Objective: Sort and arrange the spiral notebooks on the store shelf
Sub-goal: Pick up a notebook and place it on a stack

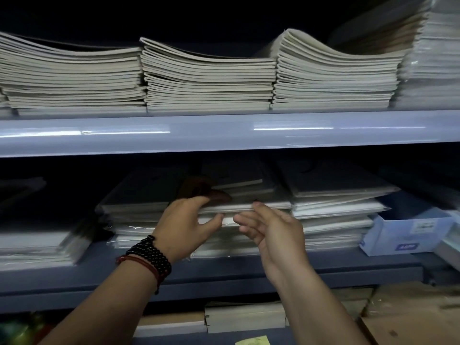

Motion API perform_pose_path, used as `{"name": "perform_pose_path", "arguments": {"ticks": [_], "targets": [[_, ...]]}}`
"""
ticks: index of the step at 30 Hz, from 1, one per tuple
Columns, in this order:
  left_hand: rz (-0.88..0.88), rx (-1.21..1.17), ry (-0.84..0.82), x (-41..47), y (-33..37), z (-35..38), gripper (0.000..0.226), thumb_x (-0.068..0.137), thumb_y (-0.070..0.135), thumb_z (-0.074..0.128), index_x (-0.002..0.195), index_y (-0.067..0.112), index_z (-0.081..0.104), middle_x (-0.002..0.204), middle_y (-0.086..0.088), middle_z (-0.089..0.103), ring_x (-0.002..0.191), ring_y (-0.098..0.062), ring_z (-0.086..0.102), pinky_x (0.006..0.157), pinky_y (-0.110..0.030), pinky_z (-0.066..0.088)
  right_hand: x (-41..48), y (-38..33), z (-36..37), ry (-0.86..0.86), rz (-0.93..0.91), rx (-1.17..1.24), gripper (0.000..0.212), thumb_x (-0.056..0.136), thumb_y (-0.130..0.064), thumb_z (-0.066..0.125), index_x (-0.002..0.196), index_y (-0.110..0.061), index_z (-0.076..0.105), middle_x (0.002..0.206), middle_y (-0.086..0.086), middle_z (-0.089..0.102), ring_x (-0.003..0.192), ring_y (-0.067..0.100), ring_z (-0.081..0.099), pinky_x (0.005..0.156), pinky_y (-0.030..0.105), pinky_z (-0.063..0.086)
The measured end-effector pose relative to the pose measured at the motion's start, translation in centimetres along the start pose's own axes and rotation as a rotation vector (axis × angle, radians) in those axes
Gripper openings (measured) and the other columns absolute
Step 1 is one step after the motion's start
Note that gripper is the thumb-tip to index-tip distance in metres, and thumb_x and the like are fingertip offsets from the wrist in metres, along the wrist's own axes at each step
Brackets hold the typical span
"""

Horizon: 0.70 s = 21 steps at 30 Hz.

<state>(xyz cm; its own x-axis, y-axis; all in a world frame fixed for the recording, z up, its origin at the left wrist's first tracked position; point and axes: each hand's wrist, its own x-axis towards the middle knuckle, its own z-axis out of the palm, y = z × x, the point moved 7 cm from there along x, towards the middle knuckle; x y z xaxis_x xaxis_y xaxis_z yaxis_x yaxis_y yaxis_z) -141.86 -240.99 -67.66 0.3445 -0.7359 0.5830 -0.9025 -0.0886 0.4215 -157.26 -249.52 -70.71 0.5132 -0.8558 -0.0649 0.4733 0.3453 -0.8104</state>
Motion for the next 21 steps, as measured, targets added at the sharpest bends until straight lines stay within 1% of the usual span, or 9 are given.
{"name": "perform_pose_path", "arguments": {"ticks": [2, 4, 5, 7, 10, 13, 15, 18, 21], "targets": [[-0.027, -0.012, -0.016, 0.0, -0.3, 0.0, 0.047, 0.078, 0.054, 0.059, 0.115, 0.029, 0.073, 0.105, 0.018, 0.074, 0.103, -0.002, 0.068, 0.092, -0.035, 0.054, -0.4, -0.1, -0.4, 0.004, 0.006, -0.002, 0.01, 0.094, -0.004, 0.064, 0.094, 0.005, 0.062, 0.081, 0.025, 0.073, 0.065, 0.026, 0.074, 0.049, 0.023, 0.055], [-0.008, -0.06, -0.026, -0.1, 0.2, -0.2, 0.042, 0.074, 0.045, 0.064, 0.114, 0.036, 0.072, 0.109, 0.024, 0.072, 0.107, 0.003, 0.065, 0.096, -0.031, 0.053, -1.0, -0.2, -0.8, -0.008, 0.015, -0.008, 0.01, 0.094, -0.005, 0.064, 0.093, 0.005, 0.062, 0.086, 0.027, 0.073, 0.061, 0.023, 0.072, 0.048, 0.023, 0.054], [0.014, -0.078, -0.027, -0.1, 0.4, -0.2, 0.041, 0.073, 0.037, 0.069, 0.113, 0.041, 0.071, 0.11, 0.028, 0.071, 0.107, 0.004, 0.065, 0.096, -0.03, 0.053, -1.3, -0.1, -1.1, -0.019, 0.019, -0.013, 0.013, 0.094, -0.006, 0.064, 0.097, 0.007, 0.062, 0.088, 0.028, 0.073, 0.06, 0.022, 0.071, 0.048, 0.023, 0.053], [0.037, -0.08, -0.037, -0.2, 0.6, 0.0, 0.053, 0.071, 0.019, 0.078, 0.115, 0.047, 0.066, 0.11, 0.029, 0.07, 0.103, 0.0, 0.068, 0.091, -0.034, 0.055, -2.0, -0.1, -1.7, -0.047, 0.019, -0.035, 0.02, 0.095, -0.008, 0.063, 0.103, 0.01, 0.063, 0.09, 0.026, 0.074, 0.06, 0.02, 0.07, 0.049, 0.022, 0.053], [0.039, -0.056, -0.071, -0.2, 0.0, 0.8, 0.066, 0.073, 0.009, 0.078, 0.121, 0.053, 0.061, 0.112, 0.027, 0.07, 0.103, -0.007, 0.068, 0.086, -0.037, 0.057, -2.8, -0.4, -2.2, -0.077, 0.01, -0.055, 0.024, 0.095, -0.009, 0.062, 0.107, 0.012, 0.064, 0.091, 0.023, 0.075, 0.06, 0.017, 0.069, 0.049, 0.021, 0.053], [0.094, -0.068, -0.087, -0.2, -0.1, 0.8, 0.069, 0.074, 0.003, 0.076, 0.126, 0.047, 0.063, 0.116, 0.024, 0.07, 0.106, -0.005, 0.068, 0.085, -0.036, 0.057, -3.6, -1.2, -3.4, -0.057, 0.002, -0.033, 0.023, 0.094, -0.007, 0.062, 0.105, 0.013, 0.064, 0.089, 0.025, 0.074, 0.056, 0.015, 0.067, 0.047, 0.02, 0.051], [0.078, -0.099, -0.068, -0.1, -0.3, 0.6, 0.067, 0.079, 0.0, 0.075, 0.126, 0.046, 0.065, 0.119, 0.025, 0.069, 0.112, 0.002, 0.064, 0.091, -0.033, 0.057, -4.1, -1.7, -4.2, -0.073, 0.022, -0.047, 0.022, 0.093, -0.007, 0.061, 0.101, 0.013, 0.065, 0.088, 0.026, 0.074, 0.053, 0.014, 0.064, 0.044, 0.02, 0.048], [0.045, -0.11, -0.063, 0.2, -0.5, 0.5, 0.054, 0.087, 0.013, 0.074, 0.125, 0.05, 0.064, 0.123, 0.03, 0.066, 0.12, 0.007, 0.058, 0.102, -0.028, 0.051, -4.4, -1.8, -4.6, -0.164, 0.119, -0.142, 0.019, 0.09, -0.011, 0.062, 0.095, 0.007, 0.065, 0.094, 0.027, 0.074, 0.059, 0.019, 0.069, 0.046, 0.022, 0.051], [0.047, -0.087, -0.086, 0.2, -0.2, 0.5, 0.046, 0.087, 0.035, 0.07, 0.126, 0.057, 0.059, 0.122, 0.032, 0.065, 0.119, 0.007, 0.059, 0.102, -0.03, 0.051, -3.9, -2.3, -5.4, -0.136, 0.174, -0.117, 0.04, 0.085, -0.024, 0.066, 0.117, -0.002, 0.057, 0.112, 0.027, 0.068, 0.085, 0.035, 0.075, 0.06, 0.037, 0.059]]}}
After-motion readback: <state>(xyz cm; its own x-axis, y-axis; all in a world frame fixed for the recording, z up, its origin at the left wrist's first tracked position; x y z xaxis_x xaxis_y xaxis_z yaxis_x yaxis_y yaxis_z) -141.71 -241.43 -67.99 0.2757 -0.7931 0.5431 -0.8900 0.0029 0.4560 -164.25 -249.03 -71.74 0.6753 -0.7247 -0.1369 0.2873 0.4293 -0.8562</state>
